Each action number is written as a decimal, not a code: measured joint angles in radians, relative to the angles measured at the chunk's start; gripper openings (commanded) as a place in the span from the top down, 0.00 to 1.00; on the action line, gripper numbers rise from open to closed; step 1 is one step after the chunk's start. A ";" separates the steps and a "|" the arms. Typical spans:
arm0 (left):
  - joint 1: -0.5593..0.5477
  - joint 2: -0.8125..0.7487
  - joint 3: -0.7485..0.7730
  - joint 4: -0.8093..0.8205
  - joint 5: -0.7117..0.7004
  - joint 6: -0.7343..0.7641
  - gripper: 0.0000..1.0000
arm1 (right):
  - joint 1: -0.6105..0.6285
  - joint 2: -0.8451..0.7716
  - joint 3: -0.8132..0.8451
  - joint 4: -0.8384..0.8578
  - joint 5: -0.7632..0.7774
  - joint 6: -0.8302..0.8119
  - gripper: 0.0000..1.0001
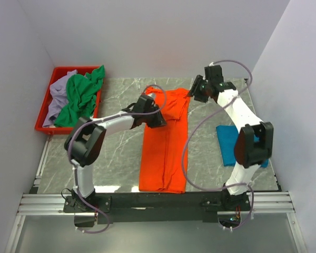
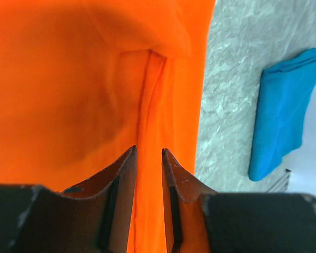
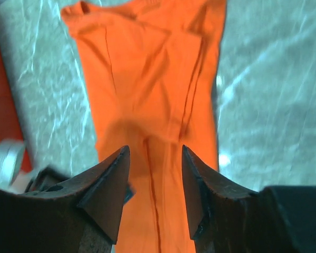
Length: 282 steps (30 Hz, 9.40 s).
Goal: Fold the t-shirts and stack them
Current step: Fold the tshirt
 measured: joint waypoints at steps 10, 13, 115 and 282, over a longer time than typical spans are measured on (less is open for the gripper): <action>-0.085 0.209 0.225 -0.085 -0.082 0.045 0.70 | 0.002 -0.154 -0.493 0.168 -0.052 0.052 0.52; -0.084 0.248 0.259 -0.101 -0.103 0.051 0.71 | 0.011 -0.256 -0.651 0.211 -0.059 0.071 0.52; -0.062 0.343 0.414 -0.194 -0.204 0.069 0.99 | 1.270 -0.710 -1.051 -0.252 0.555 0.839 1.00; 0.116 -0.206 -0.053 -0.262 -0.223 0.060 0.63 | 0.120 -0.174 -0.445 0.141 0.013 -0.014 0.51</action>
